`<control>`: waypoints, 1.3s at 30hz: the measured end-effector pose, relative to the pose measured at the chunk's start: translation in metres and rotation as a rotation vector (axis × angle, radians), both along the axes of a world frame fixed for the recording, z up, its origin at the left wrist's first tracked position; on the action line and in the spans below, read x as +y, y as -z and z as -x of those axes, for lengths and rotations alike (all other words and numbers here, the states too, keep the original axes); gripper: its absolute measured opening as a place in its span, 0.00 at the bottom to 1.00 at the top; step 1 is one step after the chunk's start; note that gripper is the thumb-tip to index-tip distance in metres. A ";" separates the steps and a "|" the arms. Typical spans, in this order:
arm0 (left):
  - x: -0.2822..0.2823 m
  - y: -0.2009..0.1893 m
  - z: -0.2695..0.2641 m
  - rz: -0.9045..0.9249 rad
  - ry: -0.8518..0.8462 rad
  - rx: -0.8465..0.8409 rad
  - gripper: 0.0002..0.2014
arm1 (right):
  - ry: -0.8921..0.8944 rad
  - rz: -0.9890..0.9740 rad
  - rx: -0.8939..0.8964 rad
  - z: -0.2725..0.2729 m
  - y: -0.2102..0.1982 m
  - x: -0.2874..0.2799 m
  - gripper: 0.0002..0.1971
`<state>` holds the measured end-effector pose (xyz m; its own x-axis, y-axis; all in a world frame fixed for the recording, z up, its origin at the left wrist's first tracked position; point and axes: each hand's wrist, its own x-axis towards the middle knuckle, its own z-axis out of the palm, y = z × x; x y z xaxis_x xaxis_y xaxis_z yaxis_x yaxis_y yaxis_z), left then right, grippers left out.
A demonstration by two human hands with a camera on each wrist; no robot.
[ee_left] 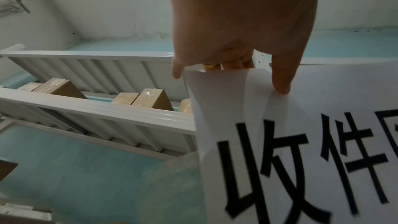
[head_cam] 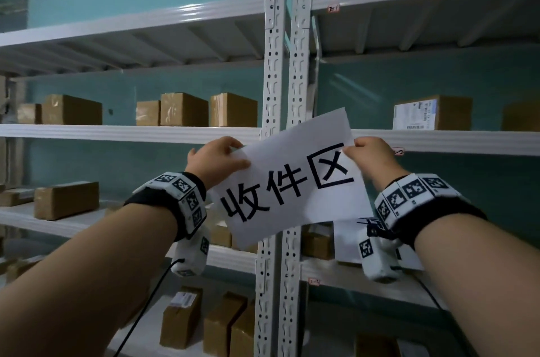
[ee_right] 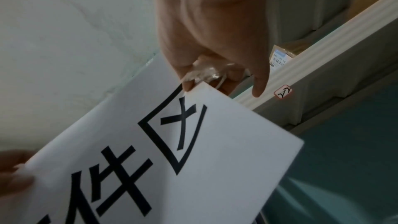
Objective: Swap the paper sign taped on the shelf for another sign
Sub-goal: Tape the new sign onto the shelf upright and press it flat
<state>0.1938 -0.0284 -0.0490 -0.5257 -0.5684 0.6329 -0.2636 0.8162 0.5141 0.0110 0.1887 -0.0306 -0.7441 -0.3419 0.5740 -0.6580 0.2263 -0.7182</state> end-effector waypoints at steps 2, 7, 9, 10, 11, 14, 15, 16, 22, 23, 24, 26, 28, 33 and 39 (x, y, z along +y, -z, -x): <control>-0.012 0.000 0.011 -0.075 0.033 0.061 0.34 | -0.002 0.033 0.000 0.015 -0.011 -0.006 0.15; -0.042 0.008 0.033 -0.331 0.189 0.232 0.54 | 0.033 0.085 -0.041 0.039 -0.016 -0.028 0.13; -0.058 0.011 0.041 -0.380 0.188 0.258 0.56 | 0.053 0.112 -0.076 0.044 -0.013 -0.038 0.13; -0.068 0.013 0.046 -0.403 0.186 0.253 0.56 | 0.061 0.131 -0.094 0.045 -0.011 -0.043 0.13; -0.078 0.014 0.050 -0.419 0.191 0.246 0.56 | 0.067 0.153 -0.114 0.047 -0.010 -0.047 0.13; -0.104 0.012 0.062 -0.382 0.216 0.205 0.52 | 0.077 0.195 -0.149 0.046 -0.011 -0.055 0.11; -0.111 0.010 0.066 -0.359 0.211 0.209 0.51 | 0.072 0.208 -0.144 0.046 -0.013 -0.056 0.09; -0.118 0.007 0.069 -0.346 0.208 0.219 0.50 | 0.062 0.223 -0.136 0.046 -0.014 -0.058 0.08; -0.148 -0.010 0.087 -0.297 0.283 0.279 0.44 | 0.016 0.279 -0.128 0.040 -0.013 -0.069 0.09; -0.151 -0.011 0.089 -0.267 0.303 0.278 0.42 | 0.009 0.277 -0.130 0.040 -0.013 -0.071 0.09; -0.152 -0.011 0.091 -0.231 0.309 0.270 0.41 | -0.001 0.275 -0.129 0.040 -0.012 -0.071 0.09; -0.156 -0.012 0.093 -0.183 0.287 0.253 0.40 | -0.029 0.282 -0.130 0.039 -0.011 -0.071 0.09; -0.159 -0.012 0.095 -0.168 0.247 0.242 0.36 | -0.046 0.299 -0.132 0.042 -0.010 -0.069 0.10; -0.166 -0.014 0.095 -0.108 0.203 0.247 0.05 | -0.047 0.288 -0.164 0.058 -0.014 -0.065 0.07; -0.161 -0.027 0.099 -0.090 0.232 0.391 0.08 | -0.013 0.142 -0.147 0.076 -0.017 -0.062 0.09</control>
<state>0.0952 -0.1896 -0.0224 -0.3775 -0.5257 0.7623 0.1483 0.7782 0.6102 -0.0651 0.1269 -0.0140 -0.8198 -0.2751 0.5022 -0.5455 0.1083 -0.8311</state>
